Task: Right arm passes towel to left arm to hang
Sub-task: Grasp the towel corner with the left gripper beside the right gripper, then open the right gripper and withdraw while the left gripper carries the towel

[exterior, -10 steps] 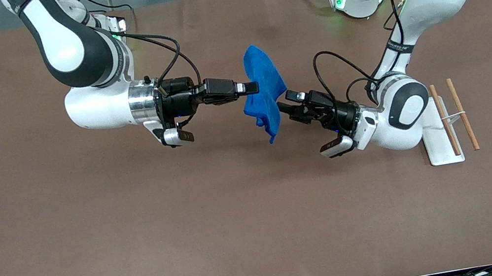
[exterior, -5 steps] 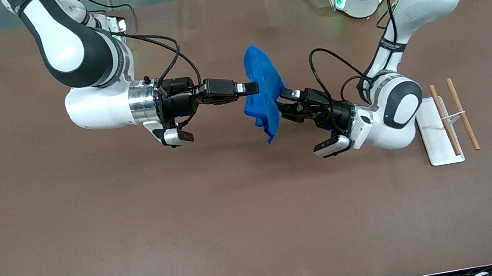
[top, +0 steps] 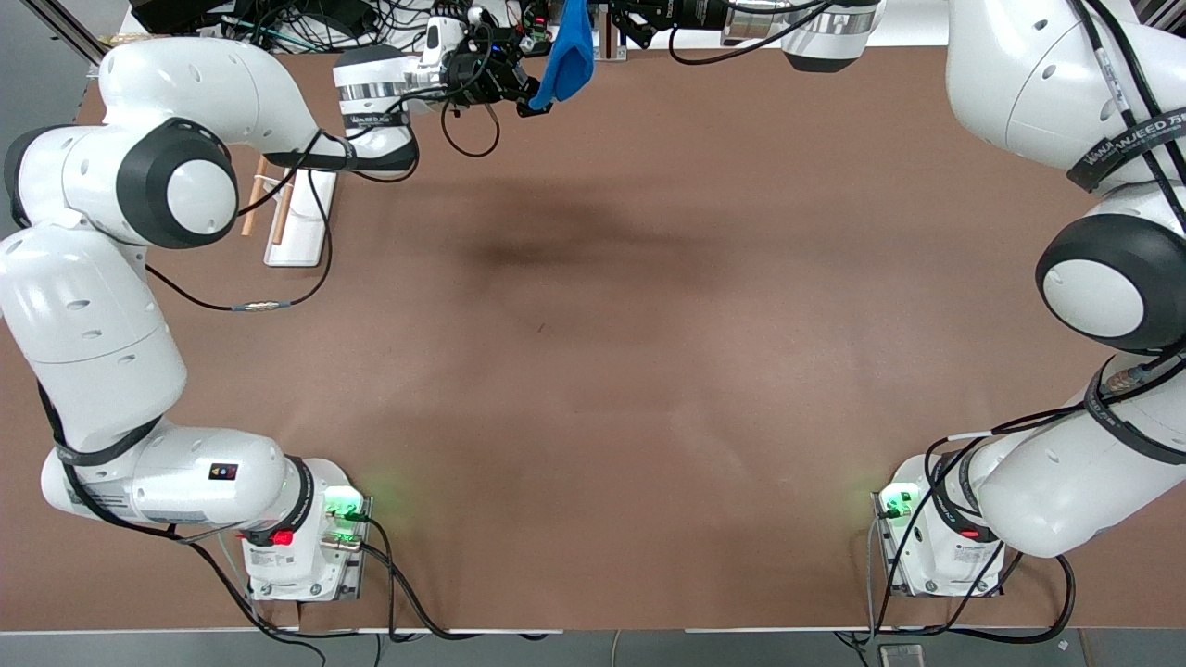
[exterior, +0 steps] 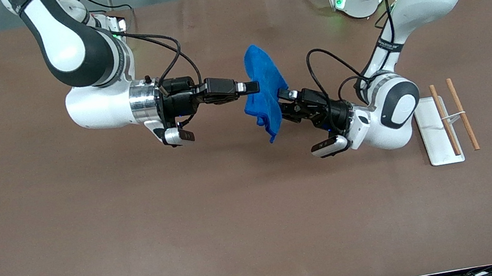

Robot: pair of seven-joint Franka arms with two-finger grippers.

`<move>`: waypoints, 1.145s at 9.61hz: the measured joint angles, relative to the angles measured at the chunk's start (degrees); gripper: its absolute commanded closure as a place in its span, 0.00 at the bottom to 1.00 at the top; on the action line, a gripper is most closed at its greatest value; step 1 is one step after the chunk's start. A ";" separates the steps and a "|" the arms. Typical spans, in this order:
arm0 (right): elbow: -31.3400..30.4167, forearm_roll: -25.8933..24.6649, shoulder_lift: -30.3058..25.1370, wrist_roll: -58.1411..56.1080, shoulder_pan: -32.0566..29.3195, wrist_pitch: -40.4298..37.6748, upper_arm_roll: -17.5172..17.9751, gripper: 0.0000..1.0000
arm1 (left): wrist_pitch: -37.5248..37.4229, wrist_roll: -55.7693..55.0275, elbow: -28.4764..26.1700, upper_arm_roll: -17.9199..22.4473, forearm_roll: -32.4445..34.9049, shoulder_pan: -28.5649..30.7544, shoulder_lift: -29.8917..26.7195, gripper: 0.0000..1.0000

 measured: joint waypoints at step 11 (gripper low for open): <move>0.02 -1.49 0.12 -0.03 -0.03 0.31 -1.22 0.00 | 0.03 0.08 2.05 0.49 -0.25 1.73 0.00 1.00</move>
